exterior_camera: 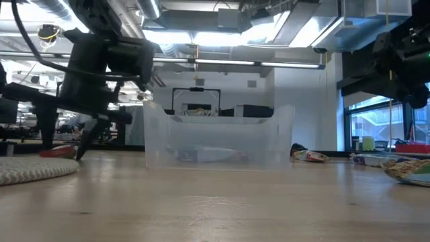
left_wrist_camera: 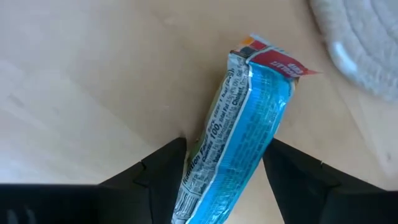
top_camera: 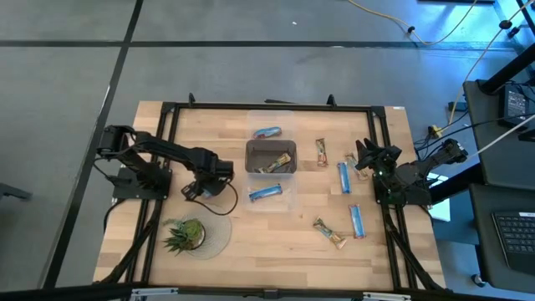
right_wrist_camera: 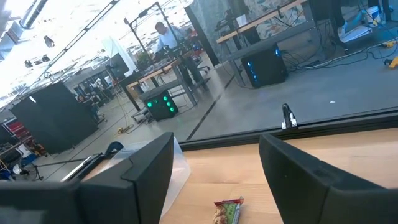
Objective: Pick and place Granola Bars by type
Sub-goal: Put the red granola bar into the top transparent bin
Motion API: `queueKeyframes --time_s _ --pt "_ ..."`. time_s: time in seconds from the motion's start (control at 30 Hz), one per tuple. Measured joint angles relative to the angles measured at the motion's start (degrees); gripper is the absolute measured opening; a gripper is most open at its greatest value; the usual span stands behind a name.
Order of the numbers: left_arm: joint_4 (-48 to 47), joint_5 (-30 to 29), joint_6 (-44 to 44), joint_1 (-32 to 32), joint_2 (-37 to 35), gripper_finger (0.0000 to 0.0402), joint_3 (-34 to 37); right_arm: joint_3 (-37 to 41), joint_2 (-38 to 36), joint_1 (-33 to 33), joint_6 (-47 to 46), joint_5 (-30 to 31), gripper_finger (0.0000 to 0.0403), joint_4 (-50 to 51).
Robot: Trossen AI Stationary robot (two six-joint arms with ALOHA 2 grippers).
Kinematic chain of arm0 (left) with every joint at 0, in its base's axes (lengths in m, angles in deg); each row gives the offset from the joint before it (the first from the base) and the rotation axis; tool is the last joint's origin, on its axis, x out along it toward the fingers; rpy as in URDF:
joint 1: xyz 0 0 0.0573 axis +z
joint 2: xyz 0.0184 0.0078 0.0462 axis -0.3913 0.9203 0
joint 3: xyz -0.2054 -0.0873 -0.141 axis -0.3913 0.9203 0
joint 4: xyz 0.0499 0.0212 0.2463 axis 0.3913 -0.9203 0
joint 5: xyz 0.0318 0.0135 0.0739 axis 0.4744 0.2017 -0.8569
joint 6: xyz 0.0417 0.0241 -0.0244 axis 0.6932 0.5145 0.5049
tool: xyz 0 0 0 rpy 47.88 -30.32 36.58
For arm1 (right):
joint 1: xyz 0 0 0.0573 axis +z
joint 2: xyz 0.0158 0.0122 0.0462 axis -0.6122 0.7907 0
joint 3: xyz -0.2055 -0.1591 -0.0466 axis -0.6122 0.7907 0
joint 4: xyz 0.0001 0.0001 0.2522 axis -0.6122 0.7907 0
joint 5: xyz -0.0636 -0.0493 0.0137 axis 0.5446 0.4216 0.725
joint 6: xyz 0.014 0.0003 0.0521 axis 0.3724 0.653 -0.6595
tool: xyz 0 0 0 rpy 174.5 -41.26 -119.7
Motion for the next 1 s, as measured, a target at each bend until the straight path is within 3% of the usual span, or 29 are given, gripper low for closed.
queueKeyframes --time_s 0.5,0.77,1.0 --pt "1.0 -0.1 -19.4 -0.7 0.1 0.0212 -0.4 0.0 0.0 0.0 0.1 -0.1 0.0239 0.0" --pt "3.9 -0.4 -36.5 -0.5 0.1 0.0212 -0.3 0.0 0.0 0.0 0.2 -0.1 0.0239 0.3" --pt "5.4 -1.0 -46.3 -0.5 0.1 0.0212 -0.3 0.0 0.0 0.0 0.4 -0.1 0.0239 0.3"
